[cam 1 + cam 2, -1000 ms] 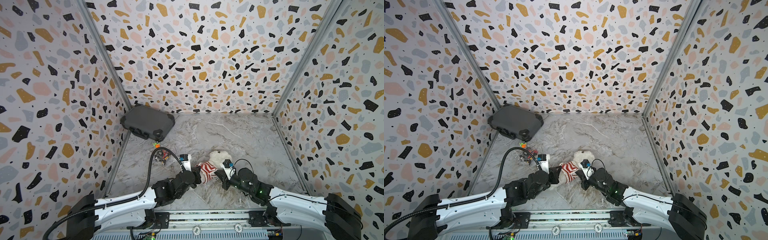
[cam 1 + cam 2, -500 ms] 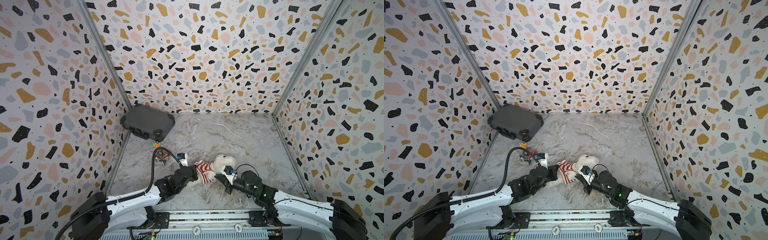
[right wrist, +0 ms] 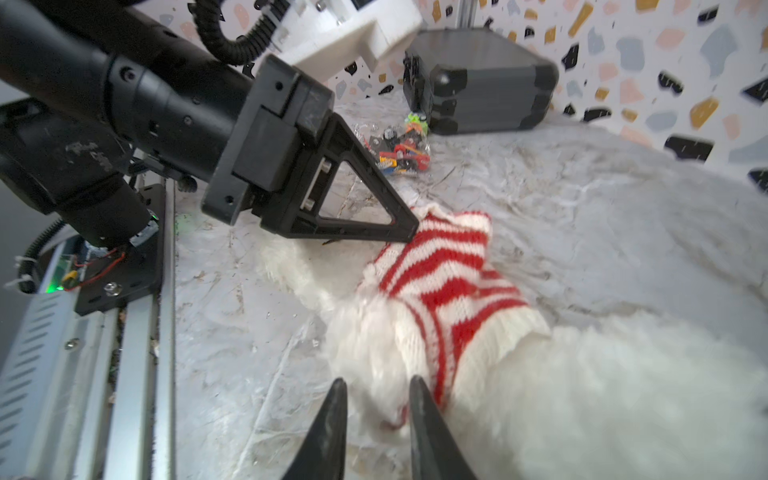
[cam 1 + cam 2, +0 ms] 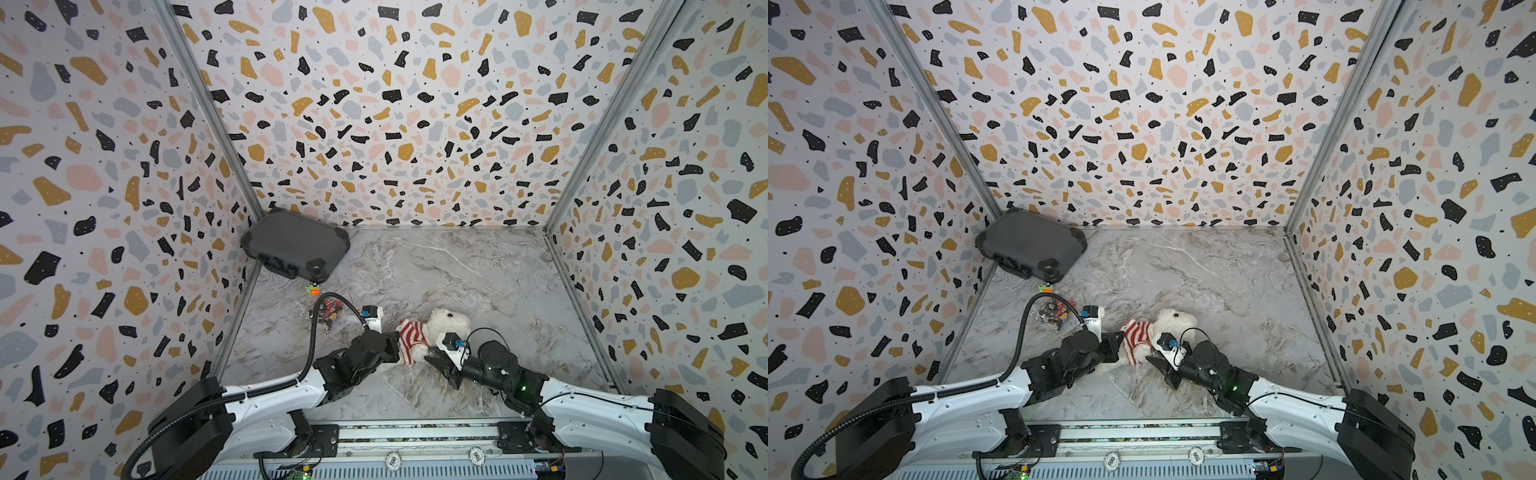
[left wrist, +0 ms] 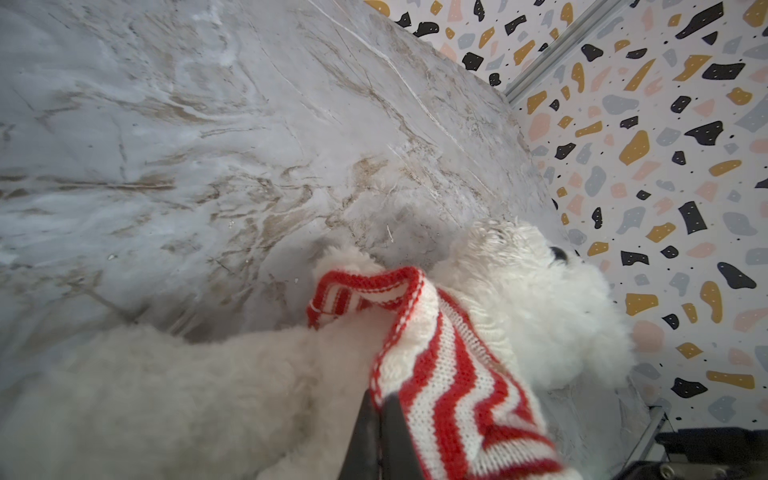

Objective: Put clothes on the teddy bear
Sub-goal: 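Drag the sweater edge toward the left gripper while right grips the sleeve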

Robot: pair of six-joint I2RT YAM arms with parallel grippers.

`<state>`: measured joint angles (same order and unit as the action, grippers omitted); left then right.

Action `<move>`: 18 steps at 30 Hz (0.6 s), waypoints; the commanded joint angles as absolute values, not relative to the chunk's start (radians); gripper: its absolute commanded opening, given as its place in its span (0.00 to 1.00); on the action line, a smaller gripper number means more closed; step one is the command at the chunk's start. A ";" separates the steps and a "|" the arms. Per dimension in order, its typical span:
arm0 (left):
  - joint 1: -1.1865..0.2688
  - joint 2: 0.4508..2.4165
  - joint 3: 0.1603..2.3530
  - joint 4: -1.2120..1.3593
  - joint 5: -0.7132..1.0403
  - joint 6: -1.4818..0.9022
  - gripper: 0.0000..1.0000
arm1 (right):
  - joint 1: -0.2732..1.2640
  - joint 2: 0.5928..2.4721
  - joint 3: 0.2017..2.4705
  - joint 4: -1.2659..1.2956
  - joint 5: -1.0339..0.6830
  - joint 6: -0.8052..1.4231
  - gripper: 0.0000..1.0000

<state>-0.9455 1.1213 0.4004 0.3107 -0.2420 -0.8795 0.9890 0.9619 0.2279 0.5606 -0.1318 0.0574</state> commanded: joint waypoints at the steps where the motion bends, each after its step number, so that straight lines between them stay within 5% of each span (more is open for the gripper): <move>1: -0.948 1.105 0.373 0.392 -0.226 -0.911 0.00 | 0.994 0.921 0.230 0.582 -0.103 0.064 0.44; 10: -0.952 1.124 0.364 0.425 -0.216 -0.926 0.00 | 1.013 0.873 0.232 0.489 -0.078 0.025 0.52; 18: -0.954 1.132 0.366 0.442 -0.204 -0.936 0.00 | 1.096 1.009 0.280 0.549 -0.033 -0.048 0.55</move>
